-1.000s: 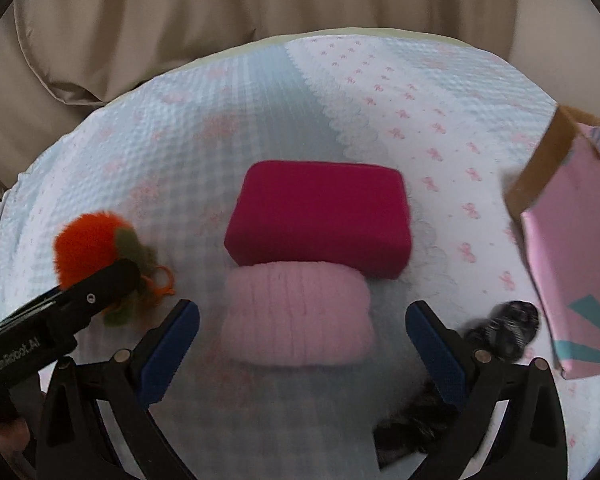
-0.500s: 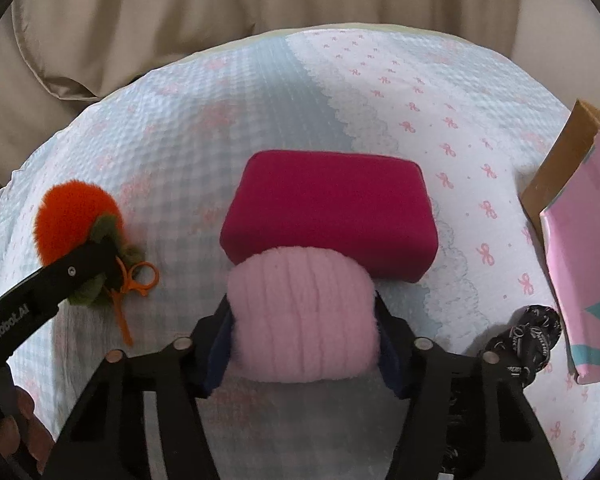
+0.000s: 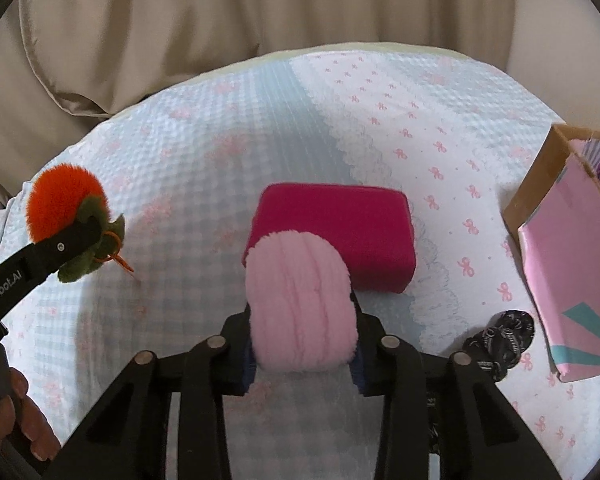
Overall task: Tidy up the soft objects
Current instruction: 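Lift and carry the pompom and towel roll over the cardboard box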
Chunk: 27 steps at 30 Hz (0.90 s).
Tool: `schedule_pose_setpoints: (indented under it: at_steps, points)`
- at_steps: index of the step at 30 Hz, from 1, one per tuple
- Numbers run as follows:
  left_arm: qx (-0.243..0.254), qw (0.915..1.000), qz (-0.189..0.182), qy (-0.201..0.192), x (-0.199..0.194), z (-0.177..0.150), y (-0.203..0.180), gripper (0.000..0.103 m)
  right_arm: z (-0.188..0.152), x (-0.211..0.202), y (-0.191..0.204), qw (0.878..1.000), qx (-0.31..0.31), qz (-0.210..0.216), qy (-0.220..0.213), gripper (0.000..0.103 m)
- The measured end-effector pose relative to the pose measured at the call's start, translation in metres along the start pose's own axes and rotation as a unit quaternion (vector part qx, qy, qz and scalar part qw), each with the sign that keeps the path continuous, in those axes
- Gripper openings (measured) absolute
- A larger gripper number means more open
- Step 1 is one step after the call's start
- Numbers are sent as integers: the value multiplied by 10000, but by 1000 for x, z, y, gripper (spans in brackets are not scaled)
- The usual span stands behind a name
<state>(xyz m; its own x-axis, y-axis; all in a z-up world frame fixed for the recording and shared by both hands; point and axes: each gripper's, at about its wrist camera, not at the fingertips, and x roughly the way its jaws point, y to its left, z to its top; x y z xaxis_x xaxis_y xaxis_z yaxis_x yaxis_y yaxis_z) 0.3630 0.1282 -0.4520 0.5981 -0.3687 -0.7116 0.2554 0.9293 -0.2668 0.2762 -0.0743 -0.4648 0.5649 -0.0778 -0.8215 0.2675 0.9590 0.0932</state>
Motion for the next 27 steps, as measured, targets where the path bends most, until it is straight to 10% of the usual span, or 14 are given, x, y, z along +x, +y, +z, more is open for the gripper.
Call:
schedule_pose_setpoints:
  at_steps: [27]
  points:
    - [-30,9981,334,-519,-244,62,-137,30,90,-276,-43,9946,-196,542,-863,33]
